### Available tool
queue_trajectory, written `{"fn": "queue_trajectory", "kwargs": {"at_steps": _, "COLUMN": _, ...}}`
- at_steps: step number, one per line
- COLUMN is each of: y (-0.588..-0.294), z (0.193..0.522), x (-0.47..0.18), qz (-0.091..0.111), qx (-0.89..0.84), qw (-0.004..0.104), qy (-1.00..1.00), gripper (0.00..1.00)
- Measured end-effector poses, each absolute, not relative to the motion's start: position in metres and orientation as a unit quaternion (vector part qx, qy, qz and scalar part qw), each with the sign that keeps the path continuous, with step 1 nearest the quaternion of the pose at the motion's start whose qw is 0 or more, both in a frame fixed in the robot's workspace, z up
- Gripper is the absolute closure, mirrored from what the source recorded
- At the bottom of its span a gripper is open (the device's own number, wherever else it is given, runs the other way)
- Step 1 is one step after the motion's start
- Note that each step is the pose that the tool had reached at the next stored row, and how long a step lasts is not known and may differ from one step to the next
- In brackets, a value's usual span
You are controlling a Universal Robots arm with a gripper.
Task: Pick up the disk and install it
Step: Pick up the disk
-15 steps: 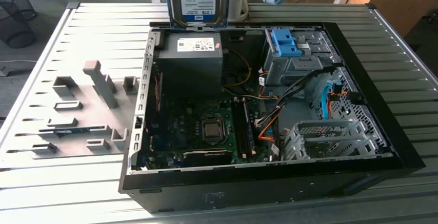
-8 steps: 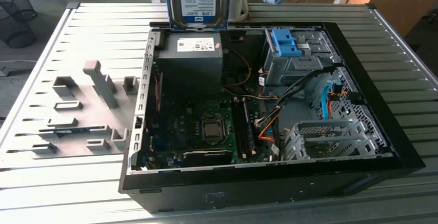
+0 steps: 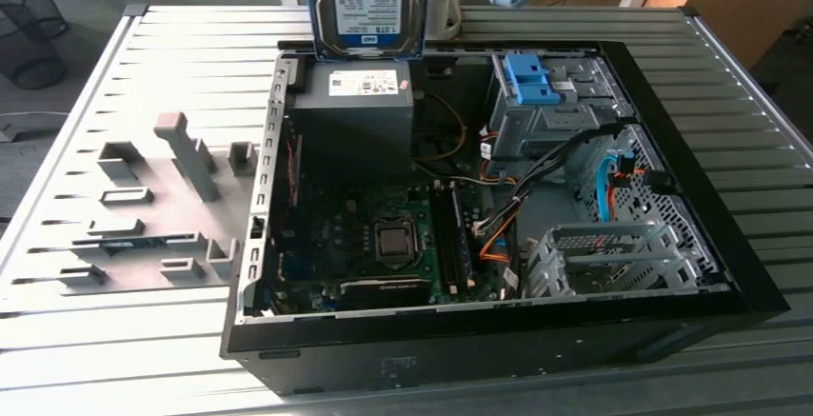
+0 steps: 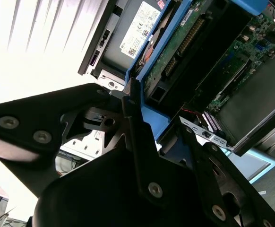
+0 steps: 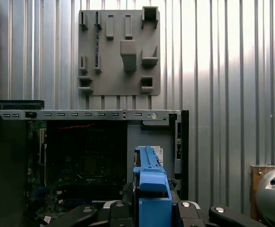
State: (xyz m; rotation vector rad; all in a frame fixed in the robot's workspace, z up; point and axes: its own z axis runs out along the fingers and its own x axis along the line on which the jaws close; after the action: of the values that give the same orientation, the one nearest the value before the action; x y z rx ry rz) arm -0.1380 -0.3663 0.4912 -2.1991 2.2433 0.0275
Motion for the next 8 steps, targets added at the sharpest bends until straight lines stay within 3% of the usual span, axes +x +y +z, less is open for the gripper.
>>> {"fn": "queue_trajectory", "kwargs": {"at_steps": 8, "y": -0.3665, "z": 0.4912, "x": -0.1380, "qz": 0.009, "qx": -0.700, "qw": 0.000, "qy": 0.714, "gripper": 0.64}}
